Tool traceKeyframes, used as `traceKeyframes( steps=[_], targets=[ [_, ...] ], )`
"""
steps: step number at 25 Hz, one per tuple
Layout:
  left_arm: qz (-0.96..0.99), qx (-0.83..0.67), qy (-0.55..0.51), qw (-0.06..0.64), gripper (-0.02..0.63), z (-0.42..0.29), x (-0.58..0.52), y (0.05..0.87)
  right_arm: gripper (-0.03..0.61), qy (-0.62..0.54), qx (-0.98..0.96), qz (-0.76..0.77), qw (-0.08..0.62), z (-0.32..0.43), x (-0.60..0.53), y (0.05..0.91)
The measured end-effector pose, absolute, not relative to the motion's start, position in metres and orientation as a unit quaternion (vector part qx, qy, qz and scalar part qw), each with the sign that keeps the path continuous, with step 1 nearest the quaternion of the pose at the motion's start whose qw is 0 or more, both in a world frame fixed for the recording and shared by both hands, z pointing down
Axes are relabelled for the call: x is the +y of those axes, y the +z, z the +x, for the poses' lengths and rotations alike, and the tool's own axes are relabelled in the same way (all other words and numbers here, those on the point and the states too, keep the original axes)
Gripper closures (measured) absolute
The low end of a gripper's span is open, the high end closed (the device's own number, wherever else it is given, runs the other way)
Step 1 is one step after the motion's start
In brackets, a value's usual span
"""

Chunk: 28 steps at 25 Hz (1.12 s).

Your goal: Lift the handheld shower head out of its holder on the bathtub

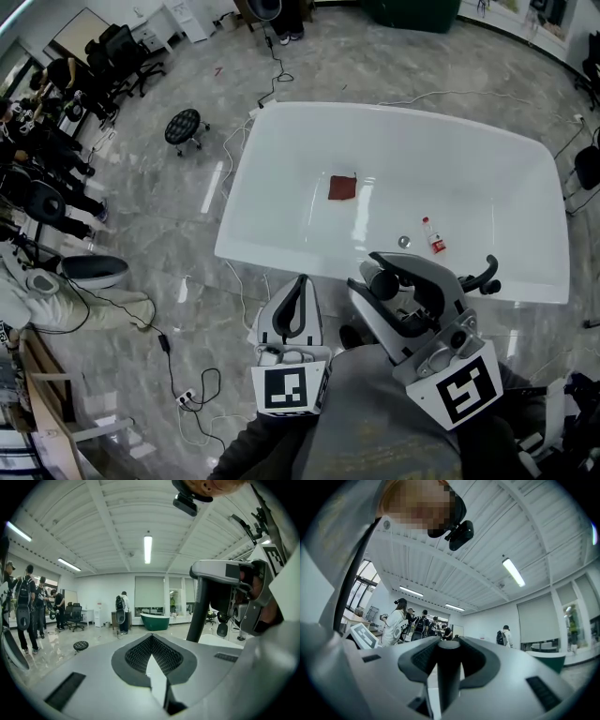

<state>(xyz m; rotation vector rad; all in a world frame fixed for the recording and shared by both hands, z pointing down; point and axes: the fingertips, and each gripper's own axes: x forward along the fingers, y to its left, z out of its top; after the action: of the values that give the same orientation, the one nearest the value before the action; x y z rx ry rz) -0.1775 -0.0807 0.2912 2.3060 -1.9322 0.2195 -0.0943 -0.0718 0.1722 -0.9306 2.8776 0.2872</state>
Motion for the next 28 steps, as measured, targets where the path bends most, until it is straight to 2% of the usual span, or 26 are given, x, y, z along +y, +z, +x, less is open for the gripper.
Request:
traceKeyframes(
  steps=[10,28],
  targets=[
    [0.767,-0.634,0.076,0.060,0.610,-0.152,-0.051,0.287,0.454,0.108,0.940,-0.316,0.077,-0.065,-0.036,0.155],
    [0.752,-0.653,0.065,0.060,0.611,-0.060,0.046,0.282,0.454,0.101,0.947,-0.293,0.080,0.022,0.049,0.152]
  ],
)
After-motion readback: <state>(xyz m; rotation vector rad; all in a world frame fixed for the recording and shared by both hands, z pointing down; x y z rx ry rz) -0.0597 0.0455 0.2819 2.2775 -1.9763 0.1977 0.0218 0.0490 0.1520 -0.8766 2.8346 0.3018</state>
